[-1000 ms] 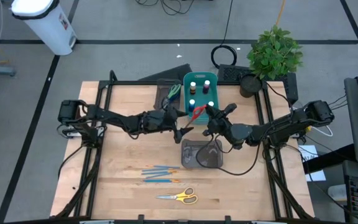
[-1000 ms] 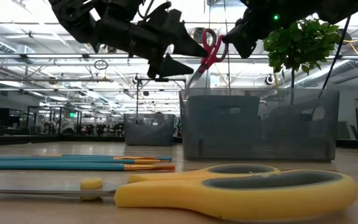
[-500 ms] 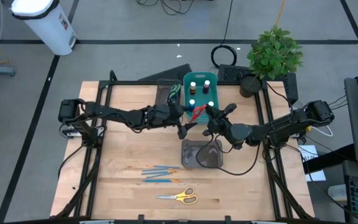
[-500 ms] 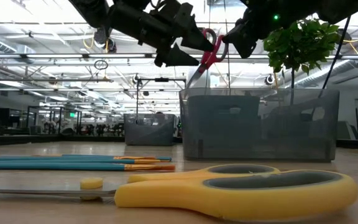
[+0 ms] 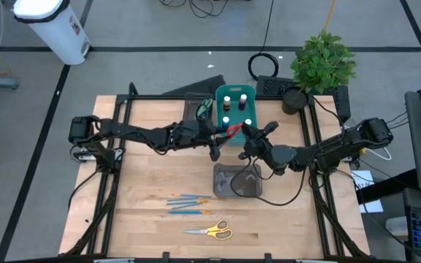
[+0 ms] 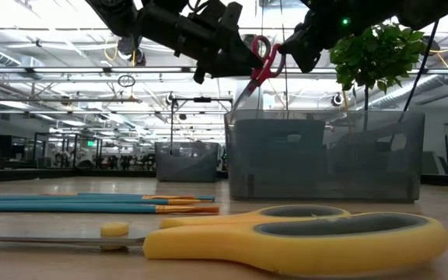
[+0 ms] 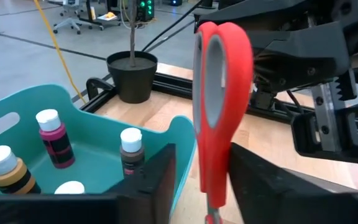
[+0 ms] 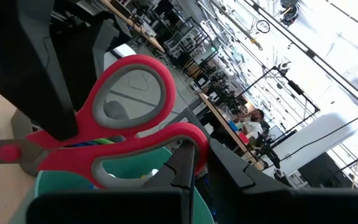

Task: Pick & Place Paint Supplies
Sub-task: Put the red scissors into the top black bin

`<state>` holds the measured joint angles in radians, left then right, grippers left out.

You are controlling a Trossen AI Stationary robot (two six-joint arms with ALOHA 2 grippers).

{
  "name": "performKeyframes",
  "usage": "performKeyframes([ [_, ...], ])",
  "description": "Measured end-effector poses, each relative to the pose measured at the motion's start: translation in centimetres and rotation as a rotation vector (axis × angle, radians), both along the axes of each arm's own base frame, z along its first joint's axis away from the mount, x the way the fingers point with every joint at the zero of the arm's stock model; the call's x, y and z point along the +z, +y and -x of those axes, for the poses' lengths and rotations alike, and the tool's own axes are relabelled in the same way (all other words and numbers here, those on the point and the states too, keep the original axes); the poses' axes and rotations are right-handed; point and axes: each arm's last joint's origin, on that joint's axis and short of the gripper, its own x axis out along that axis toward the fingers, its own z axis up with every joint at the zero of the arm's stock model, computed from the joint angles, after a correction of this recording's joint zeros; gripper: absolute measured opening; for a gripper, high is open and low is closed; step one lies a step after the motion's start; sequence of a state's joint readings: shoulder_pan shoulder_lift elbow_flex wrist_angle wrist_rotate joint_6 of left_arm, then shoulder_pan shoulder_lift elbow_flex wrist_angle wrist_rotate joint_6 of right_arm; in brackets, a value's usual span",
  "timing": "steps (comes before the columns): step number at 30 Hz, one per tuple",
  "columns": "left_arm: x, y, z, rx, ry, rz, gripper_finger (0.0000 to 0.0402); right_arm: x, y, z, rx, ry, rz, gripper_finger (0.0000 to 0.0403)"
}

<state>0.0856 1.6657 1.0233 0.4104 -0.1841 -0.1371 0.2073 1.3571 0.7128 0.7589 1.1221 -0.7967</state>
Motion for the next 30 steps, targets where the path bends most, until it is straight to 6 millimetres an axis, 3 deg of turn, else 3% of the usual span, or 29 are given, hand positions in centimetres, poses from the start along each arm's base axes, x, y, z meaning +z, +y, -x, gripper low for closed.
performKeyframes([
  [14,0.04,0.01,-0.01,0.001,-0.002,-0.007,0.002,0.01,-0.01,0.01,-0.001,-0.001,0.0,0.0016],
  [17,0.02,0.01,0.0,0.0,0.0,-0.013,0.0018,0.01,-0.01,0.01,-0.001,-0.001,0.0,0.0016],
  [21,0.03,0.01,0.0,0.002,-0.005,0.0,0.0047,0.01,0.0,0.01,0.0,-0.016,-0.012,0.0016],
  [30,0.12,-0.01,-0.03,0.0,-0.018,0.014,0.0169,0.01,0.12,-0.12,0.059,-0.04,-0.03,0.0016],
])
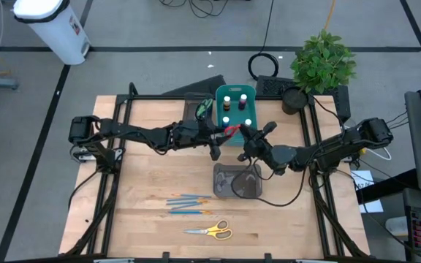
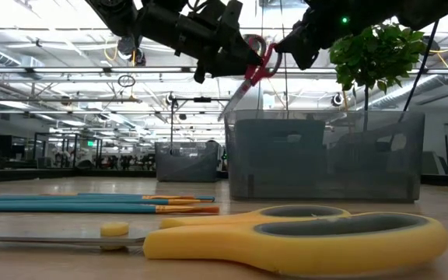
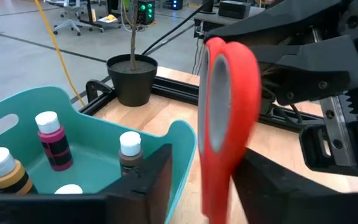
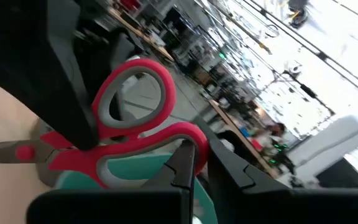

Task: Pick & Place Paint Supplies
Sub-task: Put the red scissors into the top black bin

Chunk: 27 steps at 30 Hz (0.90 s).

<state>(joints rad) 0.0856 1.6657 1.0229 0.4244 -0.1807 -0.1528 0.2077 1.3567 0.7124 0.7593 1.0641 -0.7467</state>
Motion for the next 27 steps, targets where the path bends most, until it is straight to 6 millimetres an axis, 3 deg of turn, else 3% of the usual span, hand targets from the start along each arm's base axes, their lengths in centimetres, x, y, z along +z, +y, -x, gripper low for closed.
performKeyframes([
  [4,0.0,-0.1,0.0,-0.043,0.0,0.01,0.0194,0.1,0.0,0.0,0.014,-0.012,-0.005,0.0016],
  [7,-0.1,-0.2,0.0,-0.059,0.008,0.014,0.0184,0.1,0.0,0.0,0.013,-0.011,-0.005,0.0016],
  [10,-0.4,-0.2,0.0,-0.073,0.038,0.021,0.0143,0.1,0.0,0.0,0.013,-0.011,-0.004,0.0016],
  [15,-0.7,-0.2,0.2,-0.07,0.08,0.011,0.0032,0.1,0.0,0.0,0.013,-0.011,-0.004,0.0016],
  [21,1.3,0.0,1.9,0.0,0.126,-0.074,0.0039,0.0,0.2,0.0,0.002,-0.03,-0.024,0.0038],
  [27,3.9,1.2,4.9,0.283,0.222,-0.235,0.0035,0.2,0.3,0.4,-0.085,-0.028,-0.023,0.0065],
])
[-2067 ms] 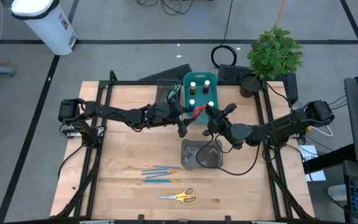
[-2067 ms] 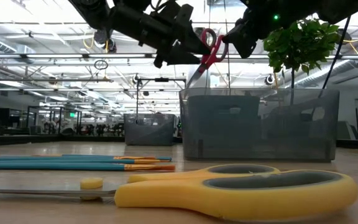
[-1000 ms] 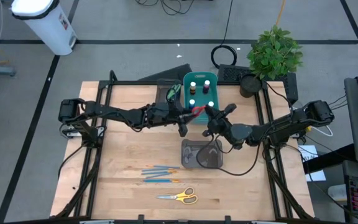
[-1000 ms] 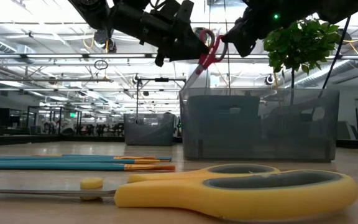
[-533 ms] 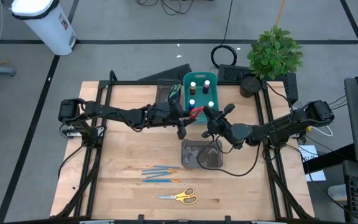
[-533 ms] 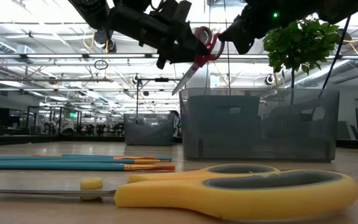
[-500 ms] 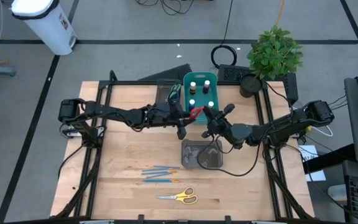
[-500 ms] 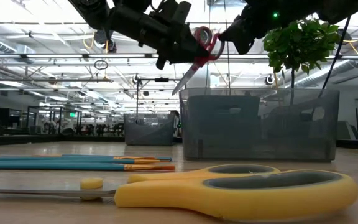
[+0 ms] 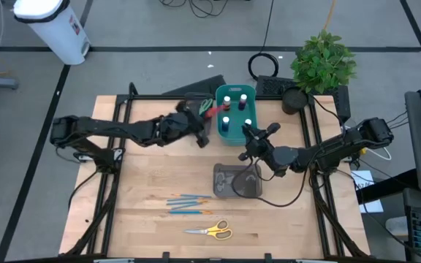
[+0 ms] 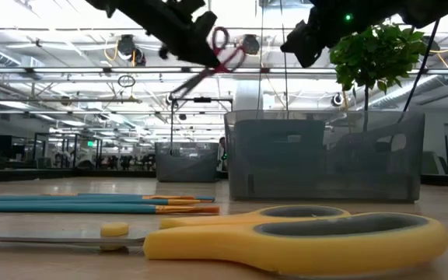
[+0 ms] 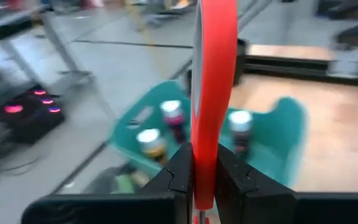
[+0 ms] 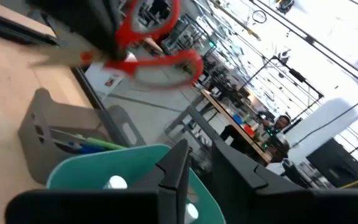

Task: Pick & Place Paint Supplies
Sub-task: Put the red scissors into the top black bin

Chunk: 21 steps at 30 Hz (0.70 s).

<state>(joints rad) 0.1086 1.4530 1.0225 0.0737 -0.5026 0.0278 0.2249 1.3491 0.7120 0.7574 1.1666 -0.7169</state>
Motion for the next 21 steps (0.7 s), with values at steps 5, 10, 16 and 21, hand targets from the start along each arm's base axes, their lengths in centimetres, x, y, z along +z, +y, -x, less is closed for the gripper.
performKeyframes([
  [5,-0.2,2.9,1.2,0.14,0.044,-0.005,0.0035,0.1,0.0,0.1,-0.01,-0.005,-0.002,0.0072],
  [10,-3.4,6.0,1.2,0.236,0.067,0.037,0.0035,0.1,0.0,0.1,-0.01,-0.006,-0.002,0.0069],
  [16,-7.0,8.5,1.1,0.275,-0.023,0.044,0.0035,0.1,-0.1,0.0,-0.012,-0.005,-0.003,0.0068],
  [21,-8.8,9.1,0.8,0.283,0.018,0.058,0.0035,0.1,-0.1,0.0,-0.011,-0.007,-0.004,0.0064],
])
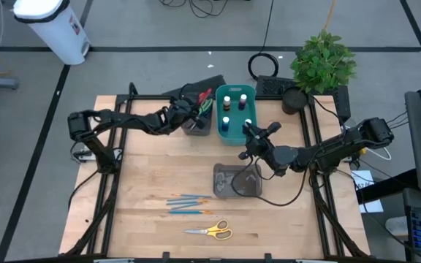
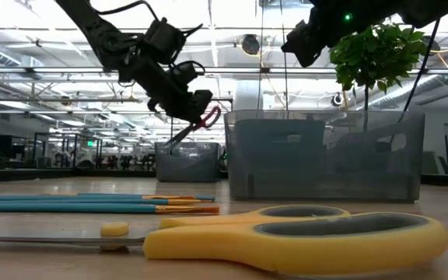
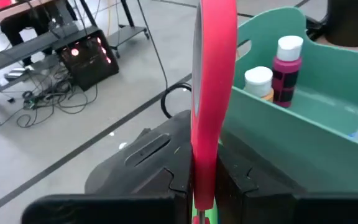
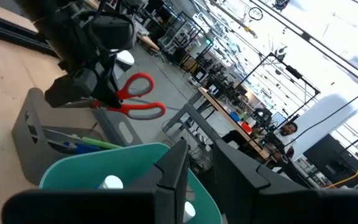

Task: Pick & Place Paint Supplies
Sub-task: Put the red scissors into the top black bin

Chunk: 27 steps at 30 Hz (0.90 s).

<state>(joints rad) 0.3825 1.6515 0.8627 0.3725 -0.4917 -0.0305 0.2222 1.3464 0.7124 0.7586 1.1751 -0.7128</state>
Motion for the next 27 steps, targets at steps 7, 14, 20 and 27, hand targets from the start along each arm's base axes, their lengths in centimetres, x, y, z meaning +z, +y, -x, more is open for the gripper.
performKeyframes([
  [7,0.2,-0.4,-0.3,0.031,0.0,-0.039,0.0035,0.0,0.0,0.0,-0.001,0.003,0.002,0.0063],
  [14,-0.9,-0.3,-0.5,0.021,0.052,-0.027,0.0036,0.0,0.0,0.0,0.0,0.005,0.003,0.0063],
  [20,-2.6,0.0,-1.2,0.03,0.045,-0.031,0.0035,0.0,0.0,0.0,0.001,0.004,0.003,0.0062],
  [27,-4.9,0.7,-1.8,0.061,0.078,-0.045,0.0039,0.0,0.0,0.0,0.001,0.004,0.003,0.0061],
])
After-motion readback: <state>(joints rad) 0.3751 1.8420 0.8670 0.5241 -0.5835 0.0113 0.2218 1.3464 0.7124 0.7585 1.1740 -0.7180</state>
